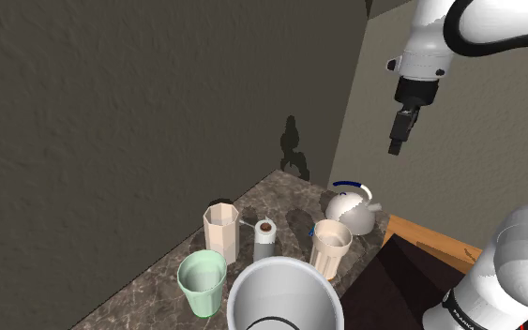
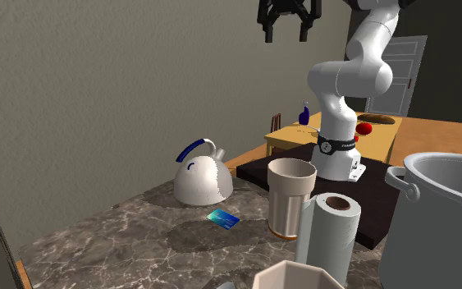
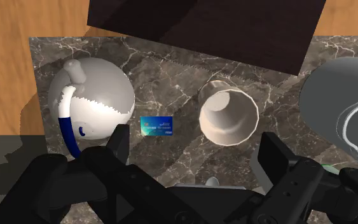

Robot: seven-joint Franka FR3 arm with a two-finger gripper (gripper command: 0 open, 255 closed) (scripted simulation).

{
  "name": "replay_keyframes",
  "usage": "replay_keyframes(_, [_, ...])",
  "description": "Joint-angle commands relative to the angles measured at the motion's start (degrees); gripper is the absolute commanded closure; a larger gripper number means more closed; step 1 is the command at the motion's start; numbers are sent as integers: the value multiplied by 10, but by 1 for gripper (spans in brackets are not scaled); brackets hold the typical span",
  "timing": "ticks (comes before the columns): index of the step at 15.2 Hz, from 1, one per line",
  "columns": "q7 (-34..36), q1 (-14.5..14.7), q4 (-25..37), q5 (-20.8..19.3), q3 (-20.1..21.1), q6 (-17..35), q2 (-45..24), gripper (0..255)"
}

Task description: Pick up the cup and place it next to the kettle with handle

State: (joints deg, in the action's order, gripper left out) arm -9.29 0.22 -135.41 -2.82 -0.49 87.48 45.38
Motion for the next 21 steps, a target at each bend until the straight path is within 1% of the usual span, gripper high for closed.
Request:
replay_keyframes(1, [0, 0, 0, 0, 0, 0, 0, 0])
replay_keyframes(6, [41, 12, -12, 25, 32, 81, -68, 0])
replay_keyframes(11, [80, 22, -4, 43, 63, 159, -150, 0])
replay_keyframes(16, [119, 30, 24, 50, 92, 228, -244, 0])
replay_keyframes(21, [159, 36, 71, 43, 118, 286, -346, 0])
